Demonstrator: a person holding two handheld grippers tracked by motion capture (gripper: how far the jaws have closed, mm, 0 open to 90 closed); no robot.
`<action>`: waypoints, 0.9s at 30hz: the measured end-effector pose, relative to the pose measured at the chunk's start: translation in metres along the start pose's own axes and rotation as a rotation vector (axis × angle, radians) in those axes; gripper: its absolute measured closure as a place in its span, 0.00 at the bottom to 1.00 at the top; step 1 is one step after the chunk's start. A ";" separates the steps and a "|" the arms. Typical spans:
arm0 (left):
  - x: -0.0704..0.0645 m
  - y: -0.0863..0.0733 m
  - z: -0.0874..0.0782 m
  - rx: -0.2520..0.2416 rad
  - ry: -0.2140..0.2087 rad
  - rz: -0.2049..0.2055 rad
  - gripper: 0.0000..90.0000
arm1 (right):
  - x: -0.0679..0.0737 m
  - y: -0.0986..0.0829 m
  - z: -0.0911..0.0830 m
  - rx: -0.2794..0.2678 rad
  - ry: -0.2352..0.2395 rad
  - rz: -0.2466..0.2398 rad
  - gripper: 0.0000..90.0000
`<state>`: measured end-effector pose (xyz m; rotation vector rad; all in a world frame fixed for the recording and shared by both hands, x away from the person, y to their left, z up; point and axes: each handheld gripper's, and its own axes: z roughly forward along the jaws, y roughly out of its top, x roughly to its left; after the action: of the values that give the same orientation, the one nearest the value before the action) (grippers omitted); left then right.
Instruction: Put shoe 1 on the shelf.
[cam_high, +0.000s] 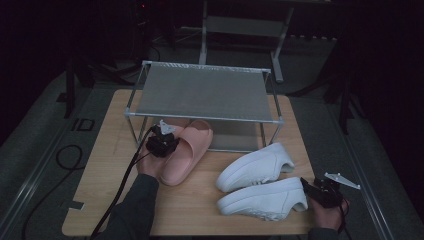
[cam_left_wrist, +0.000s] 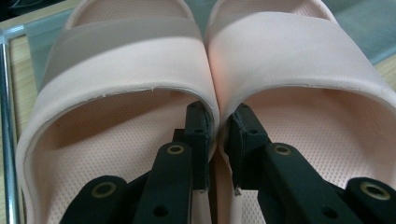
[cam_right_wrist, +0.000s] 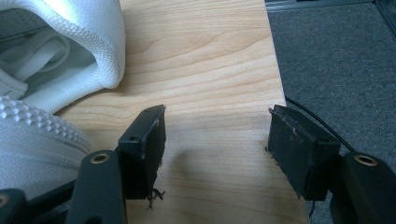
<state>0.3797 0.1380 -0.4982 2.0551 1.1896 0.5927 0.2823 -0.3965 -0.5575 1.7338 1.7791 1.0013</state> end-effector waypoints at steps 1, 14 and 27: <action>0.000 0.000 0.000 0.000 0.006 -0.002 0.88 | 0.000 0.000 0.000 0.000 0.000 0.000 0.40; -0.002 0.001 0.004 0.000 0.054 -0.061 0.88 | 0.000 0.000 0.000 0.000 0.000 0.000 0.40; -0.003 0.000 0.011 0.001 0.078 -0.076 0.88 | 0.000 0.000 0.000 0.000 0.000 -0.001 0.40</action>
<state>0.3860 0.1319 -0.5053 1.9943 1.3073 0.6409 0.2823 -0.3965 -0.5575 1.7331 1.7794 1.0011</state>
